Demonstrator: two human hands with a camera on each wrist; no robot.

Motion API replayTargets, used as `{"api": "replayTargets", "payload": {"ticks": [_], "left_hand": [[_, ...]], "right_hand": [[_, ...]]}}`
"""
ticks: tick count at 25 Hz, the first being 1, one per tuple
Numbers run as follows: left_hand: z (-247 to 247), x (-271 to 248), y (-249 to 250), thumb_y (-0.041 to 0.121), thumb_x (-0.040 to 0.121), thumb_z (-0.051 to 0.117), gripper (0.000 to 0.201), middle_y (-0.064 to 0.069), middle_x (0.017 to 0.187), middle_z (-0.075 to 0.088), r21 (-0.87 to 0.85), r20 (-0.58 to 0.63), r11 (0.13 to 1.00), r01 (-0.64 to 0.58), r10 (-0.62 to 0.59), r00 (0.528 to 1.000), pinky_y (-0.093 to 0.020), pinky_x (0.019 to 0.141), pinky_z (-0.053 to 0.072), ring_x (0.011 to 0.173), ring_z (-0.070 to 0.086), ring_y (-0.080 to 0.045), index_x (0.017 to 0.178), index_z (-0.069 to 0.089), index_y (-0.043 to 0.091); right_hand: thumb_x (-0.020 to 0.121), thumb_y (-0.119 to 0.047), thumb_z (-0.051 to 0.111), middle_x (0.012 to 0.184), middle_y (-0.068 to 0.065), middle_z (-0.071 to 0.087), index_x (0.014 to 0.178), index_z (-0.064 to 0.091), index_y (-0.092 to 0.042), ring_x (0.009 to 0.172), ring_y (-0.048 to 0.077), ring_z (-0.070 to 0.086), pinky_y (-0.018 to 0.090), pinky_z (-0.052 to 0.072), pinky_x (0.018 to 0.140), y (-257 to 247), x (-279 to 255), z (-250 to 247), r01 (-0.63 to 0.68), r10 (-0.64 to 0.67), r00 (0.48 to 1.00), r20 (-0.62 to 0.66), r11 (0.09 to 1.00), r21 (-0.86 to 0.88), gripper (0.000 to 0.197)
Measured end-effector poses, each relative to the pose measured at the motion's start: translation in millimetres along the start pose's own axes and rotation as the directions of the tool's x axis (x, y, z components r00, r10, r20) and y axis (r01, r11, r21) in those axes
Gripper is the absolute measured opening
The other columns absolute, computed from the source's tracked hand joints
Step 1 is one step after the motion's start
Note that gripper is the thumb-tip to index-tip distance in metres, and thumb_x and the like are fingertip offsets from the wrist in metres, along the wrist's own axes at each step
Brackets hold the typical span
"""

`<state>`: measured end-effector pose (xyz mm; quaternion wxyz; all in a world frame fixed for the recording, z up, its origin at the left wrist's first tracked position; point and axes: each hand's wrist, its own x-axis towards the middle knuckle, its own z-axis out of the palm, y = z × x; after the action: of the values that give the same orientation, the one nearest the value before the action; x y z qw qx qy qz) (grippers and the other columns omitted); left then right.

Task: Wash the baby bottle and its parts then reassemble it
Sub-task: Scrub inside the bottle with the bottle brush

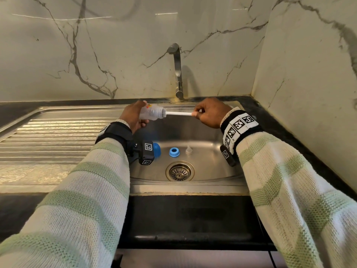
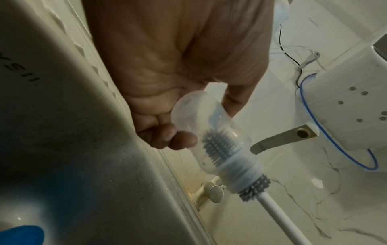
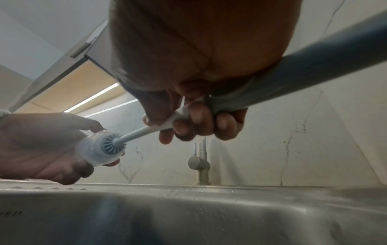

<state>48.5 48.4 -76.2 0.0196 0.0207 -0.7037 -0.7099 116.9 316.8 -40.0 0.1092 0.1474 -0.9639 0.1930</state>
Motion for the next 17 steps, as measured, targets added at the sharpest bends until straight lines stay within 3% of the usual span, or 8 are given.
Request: {"api": "replayTargets", "payload": {"ticks": [4,6,8,11,13,15,17], "left_hand": [[1,-1,1,0.029,0.084,0.057,0.018,-0.009,0.076,0.062,-0.101,0.008,0.994,-0.05,0.051,0.999,-0.024,0.047,0.034,0.054,0.051,-0.02,0.093,0.06,0.013],[1,-2,7,0.027,0.078,0.058,0.023,-0.01,0.083,0.062,-0.169,-0.006,0.98,-0.1,0.101,0.995,-0.023,0.047,0.035,0.06,0.054,-0.021,0.096,0.062,0.014],[1,-4,9,0.03,0.081,0.055,0.025,-0.011,0.09,0.063,-0.166,-0.006,0.983,-0.078,0.078,0.997,-0.022,0.048,0.038,0.064,0.058,-0.022,0.1,0.062,0.016],[-1,-11,5,0.061,0.094,0.039,0.05,-0.011,0.084,0.068,0.031,0.003,0.995,0.096,-0.096,0.995,-0.021,0.048,0.037,0.055,0.053,-0.018,0.099,0.063,0.017],[1,-10,0,0.072,0.092,0.035,0.061,-0.005,0.07,0.062,0.138,-0.025,0.985,0.103,-0.101,0.995,-0.019,0.042,0.031,0.046,0.043,-0.012,0.093,0.061,0.017],[1,-5,-1,0.06,0.093,0.051,0.044,-0.007,0.075,0.057,0.107,-0.03,0.994,0.02,-0.017,0.999,-0.02,0.041,0.028,0.045,0.04,-0.012,0.093,0.06,0.016],[0,-4,0,0.042,0.094,0.057,0.027,-0.009,0.083,0.059,-0.016,0.01,0.997,-0.077,0.077,0.997,-0.023,0.045,0.03,0.049,0.044,-0.014,0.1,0.061,0.016]], "right_hand": [[0.098,-0.024,0.047,0.064,0.006,0.059,0.078,0.068,-0.002,0.061,0.018,0.051,0.03,0.041,0.066,-7,0,1,-0.044,0.039,0.994,0.098,0.998,0.047,0.037],[0.1,-0.026,0.045,0.057,0.001,0.056,0.075,0.069,-0.003,0.055,0.015,0.05,0.026,0.039,0.062,-5,0,5,-0.088,0.076,0.992,0.104,0.989,0.12,0.041],[0.098,-0.033,0.051,0.062,0.0,0.058,0.075,0.068,-0.01,0.06,0.015,0.053,0.026,0.04,0.063,1,1,7,-0.072,0.064,0.995,0.073,0.992,0.107,0.037],[0.086,-0.039,0.069,0.078,-0.001,0.063,0.08,0.068,-0.017,0.075,0.017,0.057,0.028,0.043,0.071,9,1,11,-0.047,0.044,0.998,0.049,0.997,0.062,0.022],[0.086,-0.036,0.07,0.082,-0.001,0.065,0.086,0.073,-0.018,0.078,0.018,0.059,0.027,0.044,0.074,10,1,11,-0.035,0.035,0.999,0.03,0.999,0.027,0.018],[0.09,-0.033,0.065,0.086,0.001,0.068,0.093,0.076,-0.017,0.08,0.02,0.061,0.028,0.047,0.078,7,1,5,-0.027,0.027,1.0,-0.01,0.999,-0.023,0.019],[0.093,-0.027,0.056,0.084,0.007,0.07,0.086,0.073,-0.013,0.077,0.025,0.061,0.031,0.049,0.075,1,4,0,-0.03,0.03,1.0,-0.004,0.999,-0.044,0.023]]}}
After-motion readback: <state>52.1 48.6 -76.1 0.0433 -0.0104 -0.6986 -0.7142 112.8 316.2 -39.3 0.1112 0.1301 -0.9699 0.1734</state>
